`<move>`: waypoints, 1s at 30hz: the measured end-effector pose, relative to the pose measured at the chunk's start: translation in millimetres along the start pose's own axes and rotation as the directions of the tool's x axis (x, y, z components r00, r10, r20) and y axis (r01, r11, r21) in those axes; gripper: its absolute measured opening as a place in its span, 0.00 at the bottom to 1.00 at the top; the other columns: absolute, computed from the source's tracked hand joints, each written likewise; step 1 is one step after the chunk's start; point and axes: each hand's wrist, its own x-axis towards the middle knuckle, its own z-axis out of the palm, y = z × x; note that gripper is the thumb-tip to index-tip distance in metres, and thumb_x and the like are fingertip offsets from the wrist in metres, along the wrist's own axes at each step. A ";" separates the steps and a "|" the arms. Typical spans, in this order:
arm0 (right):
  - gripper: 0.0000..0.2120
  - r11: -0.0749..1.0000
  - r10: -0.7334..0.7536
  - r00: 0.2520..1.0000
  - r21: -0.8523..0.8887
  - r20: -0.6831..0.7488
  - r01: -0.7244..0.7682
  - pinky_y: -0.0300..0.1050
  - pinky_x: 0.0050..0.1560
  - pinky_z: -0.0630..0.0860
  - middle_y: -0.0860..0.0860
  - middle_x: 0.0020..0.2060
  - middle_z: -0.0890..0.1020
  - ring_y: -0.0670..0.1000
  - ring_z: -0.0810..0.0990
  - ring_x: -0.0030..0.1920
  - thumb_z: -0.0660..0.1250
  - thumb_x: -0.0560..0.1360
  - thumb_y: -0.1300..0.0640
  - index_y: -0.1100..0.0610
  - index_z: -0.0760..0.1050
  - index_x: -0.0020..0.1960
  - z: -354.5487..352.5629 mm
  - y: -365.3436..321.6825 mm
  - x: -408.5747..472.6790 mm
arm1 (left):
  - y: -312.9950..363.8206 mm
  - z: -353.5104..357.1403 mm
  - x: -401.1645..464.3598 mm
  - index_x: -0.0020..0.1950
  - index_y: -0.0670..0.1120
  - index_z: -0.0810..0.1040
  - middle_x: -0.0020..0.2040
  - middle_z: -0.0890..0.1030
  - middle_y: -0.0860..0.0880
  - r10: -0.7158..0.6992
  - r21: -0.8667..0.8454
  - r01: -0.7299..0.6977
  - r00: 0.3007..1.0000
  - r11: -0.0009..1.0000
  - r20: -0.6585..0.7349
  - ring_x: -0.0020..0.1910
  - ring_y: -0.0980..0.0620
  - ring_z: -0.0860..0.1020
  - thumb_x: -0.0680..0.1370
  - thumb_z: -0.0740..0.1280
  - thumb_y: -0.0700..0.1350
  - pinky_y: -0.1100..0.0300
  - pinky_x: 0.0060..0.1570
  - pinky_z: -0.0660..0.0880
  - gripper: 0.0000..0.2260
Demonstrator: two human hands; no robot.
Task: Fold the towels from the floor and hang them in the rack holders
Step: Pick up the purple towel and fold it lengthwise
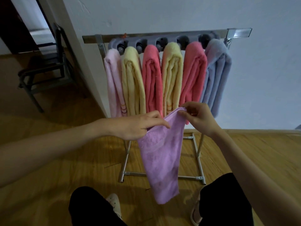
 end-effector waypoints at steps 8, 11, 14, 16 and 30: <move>0.02 0.998 -0.004 1.000 -0.059 0.029 0.006 0.37 0.34 0.70 0.46 0.31 0.78 0.42 0.72 0.31 0.68 0.75 0.63 0.61 0.80 0.47 12.5 -2.4 1.8 | -2.6 -6.2 -0.7 0.71 0.45 0.69 0.58 0.71 0.49 -0.005 0.152 -0.013 0.993 0.988 0.116 0.57 0.51 0.72 0.66 0.59 0.43 0.59 0.56 0.71 0.31; 0.02 0.998 -0.008 0.999 -0.065 0.050 0.011 0.33 0.34 0.68 0.45 0.32 0.77 0.42 0.72 0.32 0.68 0.75 0.64 0.59 0.79 0.46 18.0 -6.0 2.0 | -1.4 -5.9 -0.2 0.67 0.43 0.74 0.57 0.77 0.45 0.102 0.259 -0.120 0.992 0.958 0.080 0.56 0.48 0.76 0.71 0.62 0.32 0.64 0.53 0.70 0.24; 0.03 0.998 -0.016 0.999 -0.057 0.039 0.018 0.33 0.35 0.69 0.44 0.32 0.77 0.44 0.74 0.32 0.68 0.75 0.63 0.57 0.78 0.45 19.5 -9.5 3.5 | 3.5 -5.3 0.8 0.56 0.37 0.81 0.48 0.80 0.40 0.259 0.438 -0.220 0.966 0.872 -0.029 0.47 0.41 0.80 0.73 0.65 0.30 0.62 0.45 0.67 0.13; 0.02 0.997 -0.019 1.000 -0.070 0.022 0.021 0.34 0.35 0.71 0.43 0.33 0.77 0.45 0.75 0.33 0.68 0.75 0.63 0.58 0.78 0.46 18.4 -10.6 4.2 | 8.1 -6.2 -0.7 0.51 0.40 0.82 0.45 0.79 0.42 0.308 0.595 -0.213 0.949 0.775 -0.061 0.43 0.42 0.79 0.75 0.66 0.36 0.56 0.42 0.69 0.07; 0.02 0.995 -0.022 0.999 -0.100 -0.024 0.020 0.41 0.38 0.75 0.46 0.36 0.78 0.51 0.78 0.36 0.70 0.74 0.65 0.62 0.80 0.46 14.1 -20.4 0.7 | -4.9 -4.0 8.4 0.44 0.45 0.78 0.42 0.80 0.48 0.493 0.741 -0.212 0.851 0.637 -0.180 0.45 0.47 0.78 0.79 0.62 0.47 0.51 0.53 0.72 0.09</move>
